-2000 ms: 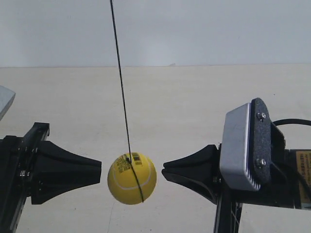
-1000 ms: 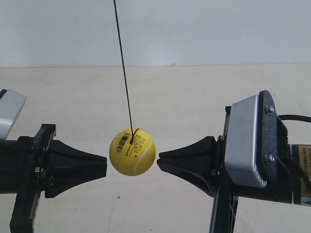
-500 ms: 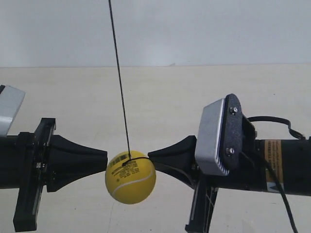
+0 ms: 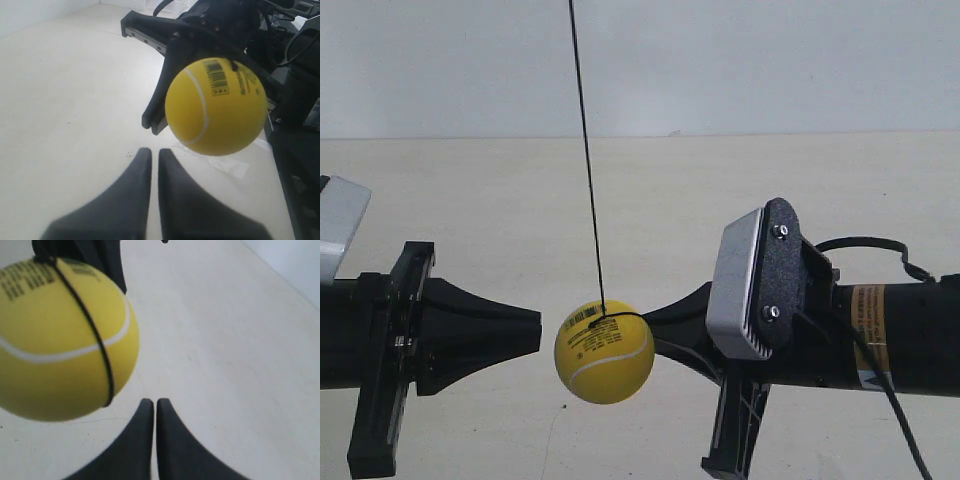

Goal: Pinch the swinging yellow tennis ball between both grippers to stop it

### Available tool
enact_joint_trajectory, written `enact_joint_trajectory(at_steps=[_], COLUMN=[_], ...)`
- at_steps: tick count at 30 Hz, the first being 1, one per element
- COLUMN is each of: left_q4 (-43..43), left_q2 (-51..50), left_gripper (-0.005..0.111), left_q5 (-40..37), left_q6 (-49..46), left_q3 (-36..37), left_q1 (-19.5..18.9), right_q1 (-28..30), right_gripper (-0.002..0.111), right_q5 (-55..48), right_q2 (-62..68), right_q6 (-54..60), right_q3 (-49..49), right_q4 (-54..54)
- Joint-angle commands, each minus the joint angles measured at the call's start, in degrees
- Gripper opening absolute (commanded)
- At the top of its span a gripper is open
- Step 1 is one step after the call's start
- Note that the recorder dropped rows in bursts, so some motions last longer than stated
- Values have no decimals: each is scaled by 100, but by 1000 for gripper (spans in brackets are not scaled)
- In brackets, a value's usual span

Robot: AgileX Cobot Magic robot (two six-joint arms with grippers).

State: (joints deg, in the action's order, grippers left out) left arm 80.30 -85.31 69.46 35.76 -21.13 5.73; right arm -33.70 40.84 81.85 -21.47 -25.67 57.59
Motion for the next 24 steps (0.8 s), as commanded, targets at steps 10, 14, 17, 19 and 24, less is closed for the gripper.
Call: enact_joint_trajectory(at_steps=[10,14,17,19,24], left_q4=[54,92,102,87,-135], left_q2=[1,1,1,1,1], left_gripper=[5,5,5,5,5], left_q5=[51,51,51,51,51], left_q6=[-26,-26,-26,-87,-208], left_q3=[-25,-25,-25,-25,-25], left_q1=[33,33,33,33,33], right_q1=[2,2,2,2,2], right_gripper=[0,0,0,0,0], right_q5=[-633,-563,-446,-242,80], right_q2=[-1341,-1495,-1469,-1469,-1445], right_q6=[-516,-579,-615,-615,-542], right_q3=[300,379,379,379,369], right_q4=[361,361,417,432,431])
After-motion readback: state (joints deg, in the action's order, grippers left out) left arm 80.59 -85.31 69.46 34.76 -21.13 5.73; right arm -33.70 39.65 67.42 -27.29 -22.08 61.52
